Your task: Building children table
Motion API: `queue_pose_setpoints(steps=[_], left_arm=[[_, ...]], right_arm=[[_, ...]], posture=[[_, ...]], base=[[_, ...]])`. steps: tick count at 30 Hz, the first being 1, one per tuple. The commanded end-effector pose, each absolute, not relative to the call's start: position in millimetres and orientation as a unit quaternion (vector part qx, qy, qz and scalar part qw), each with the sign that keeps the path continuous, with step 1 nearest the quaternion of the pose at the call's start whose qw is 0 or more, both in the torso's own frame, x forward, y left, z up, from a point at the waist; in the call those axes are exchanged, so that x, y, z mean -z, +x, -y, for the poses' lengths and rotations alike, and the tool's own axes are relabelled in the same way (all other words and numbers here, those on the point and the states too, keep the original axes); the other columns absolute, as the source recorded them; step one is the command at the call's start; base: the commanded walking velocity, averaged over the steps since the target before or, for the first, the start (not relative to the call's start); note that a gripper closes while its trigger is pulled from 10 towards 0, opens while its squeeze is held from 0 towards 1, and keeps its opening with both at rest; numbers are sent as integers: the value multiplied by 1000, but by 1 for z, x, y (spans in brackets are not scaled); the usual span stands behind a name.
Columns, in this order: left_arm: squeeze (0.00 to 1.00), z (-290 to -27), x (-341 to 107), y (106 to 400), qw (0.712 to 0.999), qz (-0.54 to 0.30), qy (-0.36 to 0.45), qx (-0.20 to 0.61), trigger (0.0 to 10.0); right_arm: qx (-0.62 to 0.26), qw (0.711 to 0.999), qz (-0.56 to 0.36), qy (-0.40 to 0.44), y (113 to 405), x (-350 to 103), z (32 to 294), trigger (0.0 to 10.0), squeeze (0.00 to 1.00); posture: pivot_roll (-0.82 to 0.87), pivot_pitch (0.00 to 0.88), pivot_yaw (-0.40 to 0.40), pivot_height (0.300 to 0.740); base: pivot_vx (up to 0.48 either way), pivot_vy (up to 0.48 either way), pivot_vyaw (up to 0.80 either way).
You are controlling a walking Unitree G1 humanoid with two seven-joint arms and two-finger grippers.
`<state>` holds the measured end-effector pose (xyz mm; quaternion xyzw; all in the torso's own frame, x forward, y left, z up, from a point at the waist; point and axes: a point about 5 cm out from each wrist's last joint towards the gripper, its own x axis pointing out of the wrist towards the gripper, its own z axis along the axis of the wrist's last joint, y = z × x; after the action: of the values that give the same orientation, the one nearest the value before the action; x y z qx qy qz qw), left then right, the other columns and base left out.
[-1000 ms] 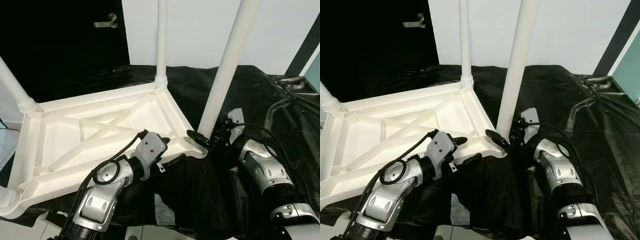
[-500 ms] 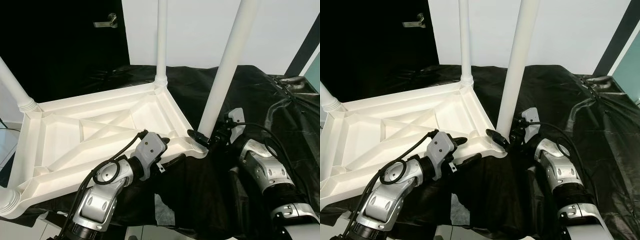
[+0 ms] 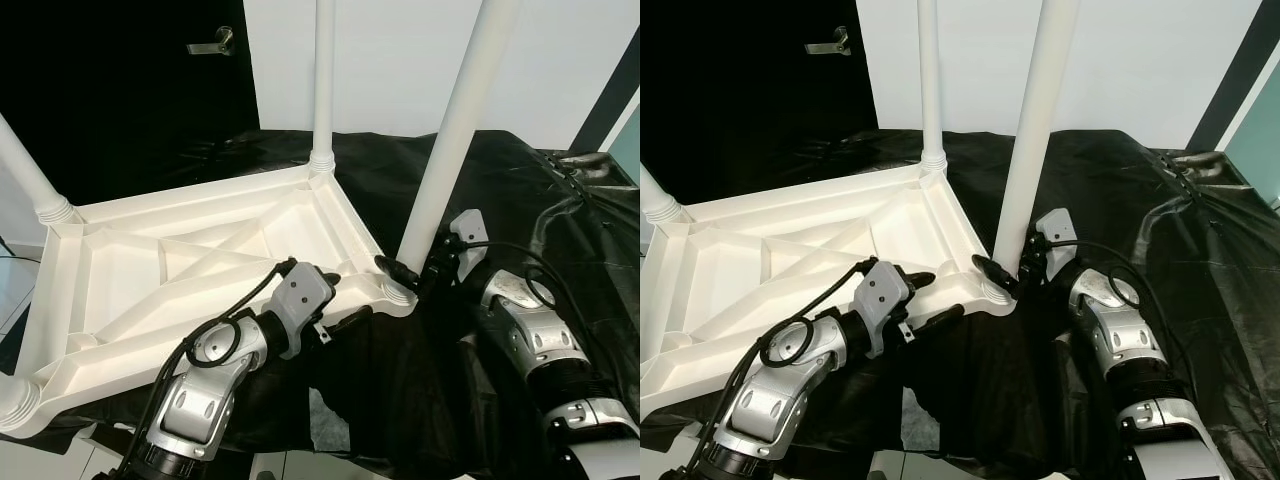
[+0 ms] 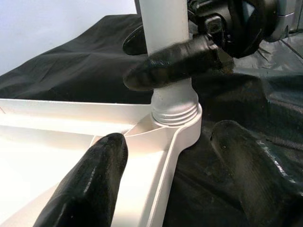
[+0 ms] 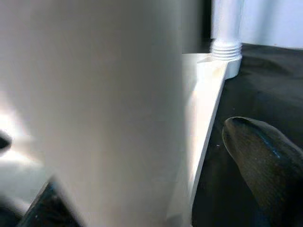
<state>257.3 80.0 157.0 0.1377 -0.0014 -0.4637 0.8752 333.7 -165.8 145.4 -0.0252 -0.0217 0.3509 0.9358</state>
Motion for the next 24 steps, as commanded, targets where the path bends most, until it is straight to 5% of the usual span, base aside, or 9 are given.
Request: queue_pose_setpoints(steps=[1, 24], left_arm=[[0, -80, -156, 259, 886, 4, 140, 442, 10000], [0, -81, -157, 260, 885, 4, 142, 444, 10000]], right_arm=[[-345, 938, 24, 10, 336, -150, 166, 10000, 0], [-338, 937, 23, 83, 336, -151, 157, 10000, 0]], posture=[[72, 0, -13, 740], [73, 0, -8, 740]], base=[[0, 0, 0], [0, 0, 0]])
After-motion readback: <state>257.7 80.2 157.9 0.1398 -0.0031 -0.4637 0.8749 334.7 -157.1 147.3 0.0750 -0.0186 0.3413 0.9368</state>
